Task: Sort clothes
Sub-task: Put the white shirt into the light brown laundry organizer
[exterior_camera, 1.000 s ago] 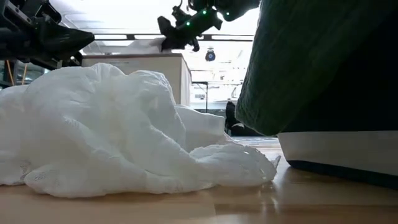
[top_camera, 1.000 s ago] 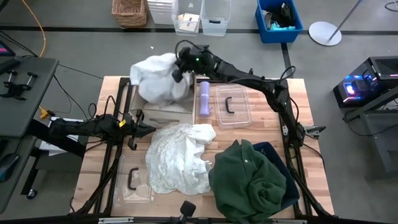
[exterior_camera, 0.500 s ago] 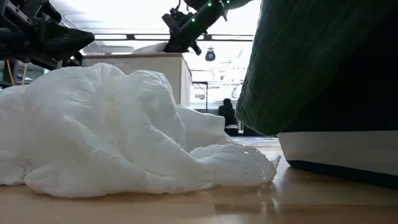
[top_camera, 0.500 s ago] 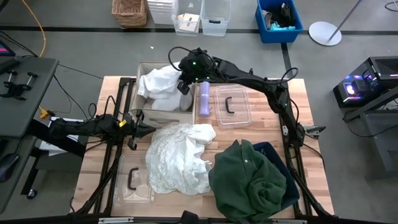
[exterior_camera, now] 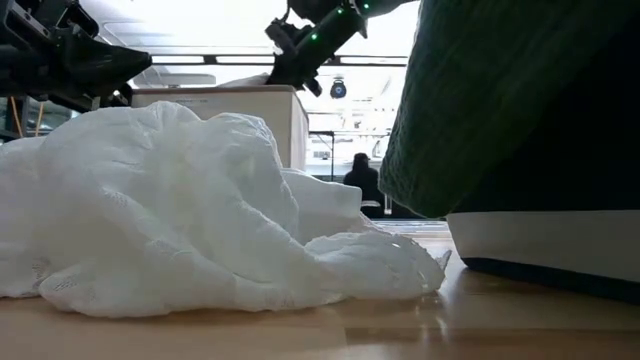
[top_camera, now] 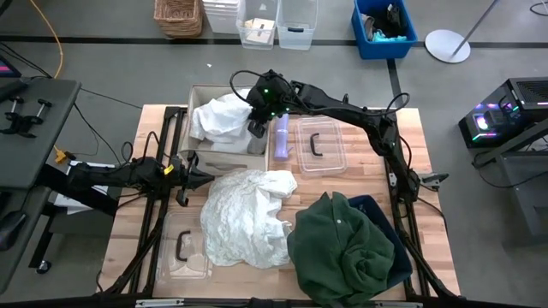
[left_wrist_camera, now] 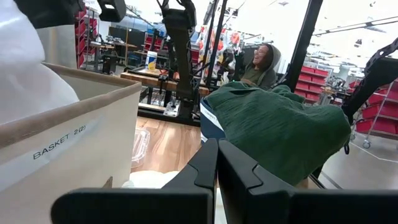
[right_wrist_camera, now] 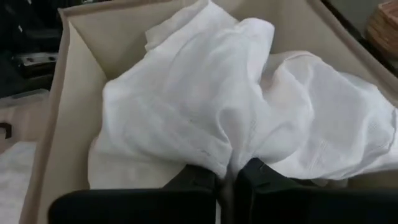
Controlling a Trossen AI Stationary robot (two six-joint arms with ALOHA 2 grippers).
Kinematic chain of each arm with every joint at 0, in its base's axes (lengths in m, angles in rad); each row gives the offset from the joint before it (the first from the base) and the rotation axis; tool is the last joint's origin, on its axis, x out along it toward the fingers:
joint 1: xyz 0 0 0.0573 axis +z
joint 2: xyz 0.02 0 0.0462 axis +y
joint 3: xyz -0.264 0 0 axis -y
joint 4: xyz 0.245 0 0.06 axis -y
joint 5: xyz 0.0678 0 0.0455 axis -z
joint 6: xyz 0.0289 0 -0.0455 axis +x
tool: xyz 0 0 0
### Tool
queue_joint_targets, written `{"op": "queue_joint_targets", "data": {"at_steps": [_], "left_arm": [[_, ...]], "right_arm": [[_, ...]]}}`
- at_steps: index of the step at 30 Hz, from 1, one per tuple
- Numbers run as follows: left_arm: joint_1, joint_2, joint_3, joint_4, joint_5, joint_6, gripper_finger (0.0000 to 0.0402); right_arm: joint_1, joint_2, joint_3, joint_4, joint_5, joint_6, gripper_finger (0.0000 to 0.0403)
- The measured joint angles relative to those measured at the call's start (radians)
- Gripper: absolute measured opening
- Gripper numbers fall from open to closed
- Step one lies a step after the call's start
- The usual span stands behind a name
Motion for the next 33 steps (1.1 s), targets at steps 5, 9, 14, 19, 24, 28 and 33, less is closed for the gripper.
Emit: {"op": "queue_joint_targets", "data": {"at_steps": [5,9,14,19,24,28,33], "left_arm": [[0.0,0.0,0.0,0.0,0.0,0.0,0.0],[0.0,0.0,0.0,0.0,0.0,0.0,0.0],[0.0,0.0,0.0,0.0,0.0,0.0,0.0],[0.0,0.0,0.0,0.0,0.0,0.0,0.0],[0.0,0.0,0.0,0.0,0.0,0.0,0.0],[0.0,0.0,0.0,0.0,0.0,0.0,0.0],[0.0,0.0,0.0,0.0,0.0,0.0,0.0]], "right_arm": [[0.002,0.0,0.0,-0.013,-0.013,0.002,0.0037],[0.002,0.0,0.0,-0.006,-0.013,0.001,0.0055],[0.002,0.0,0.0,0.0,-0.013,0.003,0.0083],[0.002,0.0,0.0,0.001,-0.013,0.002,0.0116],[0.002,0.0,0.0,0.003,-0.004,0.002,0.0138],[0.002,0.0,0.0,0.01,0.026,0.003,0.0155],[0.002,0.0,0.0,0.024,0.027,0.002,0.0186]]}}
